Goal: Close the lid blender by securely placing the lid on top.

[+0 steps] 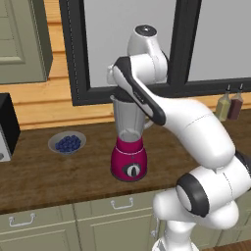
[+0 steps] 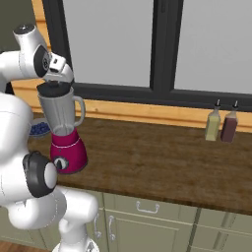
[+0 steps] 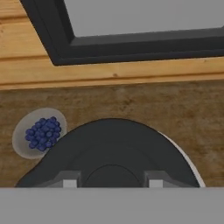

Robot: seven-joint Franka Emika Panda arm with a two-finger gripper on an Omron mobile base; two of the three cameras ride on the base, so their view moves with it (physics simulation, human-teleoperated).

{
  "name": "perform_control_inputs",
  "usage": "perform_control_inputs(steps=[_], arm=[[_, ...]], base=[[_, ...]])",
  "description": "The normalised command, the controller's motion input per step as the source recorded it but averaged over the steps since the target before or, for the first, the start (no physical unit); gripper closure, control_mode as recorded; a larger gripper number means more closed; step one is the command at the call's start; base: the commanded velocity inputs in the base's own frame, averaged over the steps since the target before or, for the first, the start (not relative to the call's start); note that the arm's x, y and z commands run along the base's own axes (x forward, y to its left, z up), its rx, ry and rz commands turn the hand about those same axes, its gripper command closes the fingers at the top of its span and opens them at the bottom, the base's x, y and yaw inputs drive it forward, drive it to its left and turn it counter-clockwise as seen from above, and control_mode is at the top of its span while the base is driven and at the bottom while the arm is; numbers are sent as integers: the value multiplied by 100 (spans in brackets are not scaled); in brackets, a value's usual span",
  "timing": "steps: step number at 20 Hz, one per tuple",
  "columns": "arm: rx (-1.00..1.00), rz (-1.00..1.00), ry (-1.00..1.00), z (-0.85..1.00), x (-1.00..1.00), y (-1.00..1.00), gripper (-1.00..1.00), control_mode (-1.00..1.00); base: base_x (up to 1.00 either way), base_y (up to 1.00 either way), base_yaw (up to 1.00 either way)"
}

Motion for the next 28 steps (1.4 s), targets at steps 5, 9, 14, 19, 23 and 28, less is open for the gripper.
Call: perform_control_inputs(steps=[5, 9, 14, 19, 23, 28], arm=[[-6, 0, 4, 0, -2, -15, 100, -100], [-6, 2, 0, -18, -9, -11, 100, -100], [-1, 3, 0, -45, -16, -1, 100, -100], [2, 0, 2, -51, -33, 0, 100, -100], [0, 0, -19, -4, -11, 0, 100, -100], [7, 0, -18, -13, -1, 0, 100, -100]], base=[[0, 0, 0], [0, 0, 0], [0, 0, 0], [0, 0, 0], [0, 0, 0], [0, 0, 0]])
